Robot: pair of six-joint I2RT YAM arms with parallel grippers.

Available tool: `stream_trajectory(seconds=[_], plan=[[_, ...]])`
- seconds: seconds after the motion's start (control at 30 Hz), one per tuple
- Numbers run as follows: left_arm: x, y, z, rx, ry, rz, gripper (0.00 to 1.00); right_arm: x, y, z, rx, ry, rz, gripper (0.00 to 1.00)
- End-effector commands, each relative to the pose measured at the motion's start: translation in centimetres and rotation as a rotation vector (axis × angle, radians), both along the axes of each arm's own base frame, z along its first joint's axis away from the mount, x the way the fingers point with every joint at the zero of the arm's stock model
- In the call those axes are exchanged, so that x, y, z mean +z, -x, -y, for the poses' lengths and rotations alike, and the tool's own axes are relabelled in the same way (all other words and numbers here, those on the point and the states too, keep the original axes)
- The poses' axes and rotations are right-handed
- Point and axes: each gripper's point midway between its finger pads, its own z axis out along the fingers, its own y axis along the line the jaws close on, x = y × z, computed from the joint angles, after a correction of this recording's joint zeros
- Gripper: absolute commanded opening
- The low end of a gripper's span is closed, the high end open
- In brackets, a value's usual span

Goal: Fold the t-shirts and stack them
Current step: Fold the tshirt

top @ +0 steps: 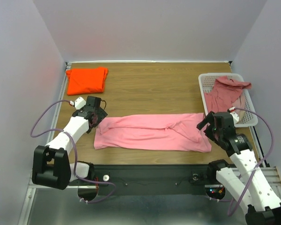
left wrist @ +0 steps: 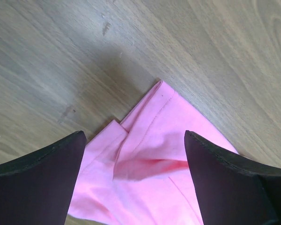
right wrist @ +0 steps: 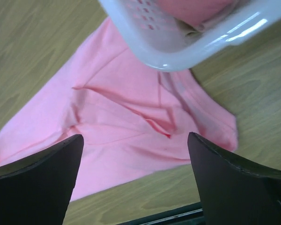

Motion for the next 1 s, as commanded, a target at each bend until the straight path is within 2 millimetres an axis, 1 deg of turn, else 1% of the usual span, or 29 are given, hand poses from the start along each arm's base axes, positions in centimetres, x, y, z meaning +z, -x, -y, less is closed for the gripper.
stream_trajectory(seconds=[0.0,0.03,0.07,0.1,0.13,0.17,0.2,0.23,0.27,0.3,0.33,0.37,0.4,0.47,0.5,0.53,0.57,0.6,0.63,0.77,0.8,0.87,0.9,0.93,0.97], plan=[[4.1,-1.3,-0.4,0.038,-0.007,0.093,0.98,3.8,-2.0,-2.9,0.165,-0.066,0.108,1.00],[4.5,-1.6,-0.1,0.030,0.003,0.103,0.98,3.8,-2.4,-3.8,0.244,-0.061,0.113,1.00],[4.9,-2.2,0.5,0.007,0.026,0.122,0.98,3.9,-3.4,-6.0,0.338,-0.123,0.127,1.00],[5.5,-2.9,1.4,-0.025,0.036,0.137,0.98,3.5,-3.9,-7.0,0.404,-0.138,0.120,1.00],[5.9,-3.7,2.3,-0.053,0.052,0.168,0.98,4.4,-4.7,-9.3,0.507,-0.209,0.171,1.00],[6.0,-4.1,3.4,-0.089,0.076,0.173,0.98,4.2,-5.1,-10.1,0.546,-0.232,0.169,1.00],[6.0,-4.7,4.4,-0.128,0.080,0.172,0.98,2.7,-5.9,-10.9,0.575,-0.243,0.117,1.00],[5.9,-4.9,5.8,-0.171,0.086,0.174,0.98,2.4,-6.5,-11.3,0.589,-0.243,0.115,1.00],[5.8,-5.4,6.6,-0.193,0.094,0.176,0.98,2.0,-7.6,-11.2,0.572,-0.214,0.108,1.00],[4.9,-5.7,7.1,-0.206,0.092,0.148,0.98,0.8,-8.3,-11.3,0.570,-0.192,0.066,1.00],[4.4,-5.9,7.8,-0.238,0.090,0.135,0.98,0.9,-9.7,-10.9,0.545,-0.144,0.075,1.00],[3.8,-6.0,8.0,-0.244,0.088,0.114,0.98,0.7,-10.3,-10.8,0.532,-0.133,0.066,1.00],[2.4,-6.0,8.1,-0.246,0.083,0.074,0.98,-0.7,-10.7,-11.1,0.544,-0.121,0.029,1.00],[1.1,-6.0,8.3,-0.257,0.076,0.044,0.98,-0.6,-12.1,-11.7,0.549,-0.119,0.048,1.00],[0.0,-5.7,8.2,-0.256,0.069,0.011,0.98,-1.2,-12.5,-12.0,0.558,-0.122,0.036,1.00],[-0.5,-5.7,8.2,-0.258,0.067,0.001,0.98,-2.4,-12.8,-12.4,0.566,-0.121,0.009,1.00],[-0.9,-5.6,8.2,-0.260,0.065,-0.011,0.98,-3.0,-13.1,-12.6,0.564,-0.121,-0.005,1.00],[-1.7,-5.2,8.1,-0.260,0.059,-0.032,0.98,-3.4,-13.2,-13.0,0.576,-0.120,-0.014,1.00],[-2.1,-5.1,8.0,-0.260,0.055,-0.041,0.98,-4.6,-13.2,-13.2,0.575,-0.118,-0.043,1.00],[-3.7,-4.1,7.2,-0.247,0.034,-0.078,0.98,-6.2,-12.5,-14.2,0.599,-0.100,-0.083,1.00],[-4.3,-3.7,6.9,-0.242,0.023,-0.096,0.98,-6.5,-11.8,-14.7,0.623,-0.107,-0.093,1.00],[-4.9,-3.4,6.4,-0.228,0.016,-0.113,0.98,-6.5,-11.0,-15.4,0.647,-0.123,-0.099,1.00],[-5.2,-3.2,6.1,-0.224,0.011,-0.125,0.98,-5.8,-10.4,-15.9,0.672,-0.149,-0.086,1.00],[-5.5,-3.0,5.8,-0.217,0.008,-0.133,0.98,-6.1,-9.3,-16.3,0.685,-0.169,-0.100,1.00],[-5.7,-2.8,5.4,-0.207,0.004,-0.141,0.98,-5.8,-8.3,-16.8,0.711,-0.206,-0.104,1.00]])
